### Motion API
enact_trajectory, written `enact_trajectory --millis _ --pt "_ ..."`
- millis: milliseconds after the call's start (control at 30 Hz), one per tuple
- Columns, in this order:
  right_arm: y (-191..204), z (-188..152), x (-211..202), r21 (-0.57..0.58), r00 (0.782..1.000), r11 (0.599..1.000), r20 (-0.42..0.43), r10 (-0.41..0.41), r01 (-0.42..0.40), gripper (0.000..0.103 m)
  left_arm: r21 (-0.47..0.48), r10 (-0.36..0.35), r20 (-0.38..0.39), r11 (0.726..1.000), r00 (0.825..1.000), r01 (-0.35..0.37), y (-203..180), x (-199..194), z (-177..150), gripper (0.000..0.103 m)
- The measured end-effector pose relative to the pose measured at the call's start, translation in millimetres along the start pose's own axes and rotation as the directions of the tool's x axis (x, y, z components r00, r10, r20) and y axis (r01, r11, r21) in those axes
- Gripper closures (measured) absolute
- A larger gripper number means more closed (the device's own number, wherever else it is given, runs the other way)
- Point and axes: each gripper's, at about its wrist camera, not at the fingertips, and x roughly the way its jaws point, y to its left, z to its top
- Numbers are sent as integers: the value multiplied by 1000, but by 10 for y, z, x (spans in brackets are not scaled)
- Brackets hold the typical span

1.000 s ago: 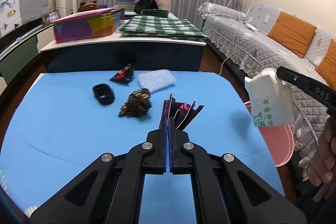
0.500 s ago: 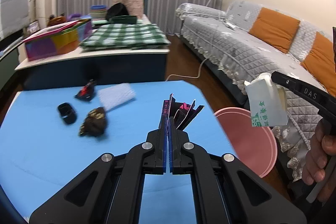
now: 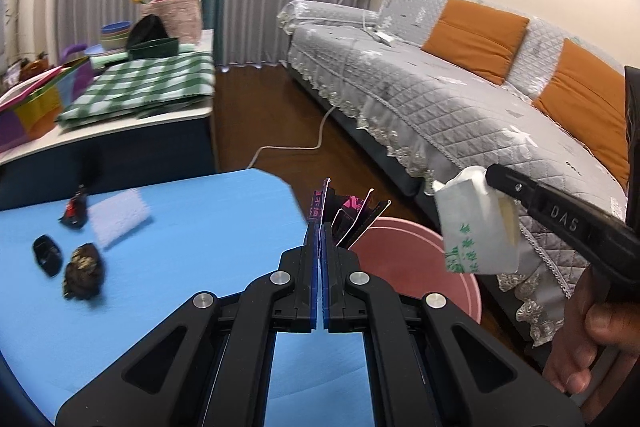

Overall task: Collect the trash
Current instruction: 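Open both grippers over the pink bin to drop the bag and packet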

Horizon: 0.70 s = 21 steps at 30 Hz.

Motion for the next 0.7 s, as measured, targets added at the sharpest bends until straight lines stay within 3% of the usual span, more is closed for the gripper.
enact_trajectory --millis 467,533,600,700 --pt "-193 0 75 49 999 998 -24 -40 41 101 41 -89 -28 995 996 90 -345 307 117 102" --pt "-210 -4 77 55 997 996 -27 -70 72 92 46 -88 -37 995 995 90 -352 331 101 101" --pt "-248 -8 85 73 996 994 -32 -83 86 47 51 -94 -33 994 995 96 -355 319 95 101" --pt "-259 -3 66 89 996 992 -23 -84 86 44 50 -86 -17 995 996 87 -332 247 89 101"
